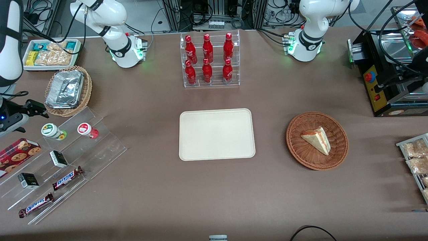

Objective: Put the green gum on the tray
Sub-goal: 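Move the right gripper down toward the green-labelled gum bottle on the rack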

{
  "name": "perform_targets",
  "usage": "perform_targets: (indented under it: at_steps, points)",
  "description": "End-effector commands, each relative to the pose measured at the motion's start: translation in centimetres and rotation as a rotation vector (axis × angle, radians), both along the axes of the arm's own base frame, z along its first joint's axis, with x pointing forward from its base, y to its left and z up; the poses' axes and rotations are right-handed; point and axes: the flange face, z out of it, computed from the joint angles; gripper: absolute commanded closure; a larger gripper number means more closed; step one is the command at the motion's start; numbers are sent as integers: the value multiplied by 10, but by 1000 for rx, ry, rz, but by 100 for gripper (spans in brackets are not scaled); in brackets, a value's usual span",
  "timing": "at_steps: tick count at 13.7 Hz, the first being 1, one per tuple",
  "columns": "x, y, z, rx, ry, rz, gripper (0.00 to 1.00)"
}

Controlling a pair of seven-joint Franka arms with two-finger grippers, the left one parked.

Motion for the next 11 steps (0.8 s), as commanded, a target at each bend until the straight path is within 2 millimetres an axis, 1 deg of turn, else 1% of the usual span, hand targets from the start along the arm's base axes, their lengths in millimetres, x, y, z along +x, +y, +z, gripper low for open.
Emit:
perform_targets:
  at_steps: [1, 3, 7, 8, 9, 11]
  points:
    - [5, -16, -15, 14, -20, 134, 0]
    - [4, -30, -32, 32, -27, 156, 0]
    - [4, -33, -58, 54, -42, 138, 0]
    - [5, -33, -62, 72, -44, 126, 0]
    - [3, -40, -68, 80, -38, 111, 0]
    - [-1, -41, -76, 85, -27, 107, 0]
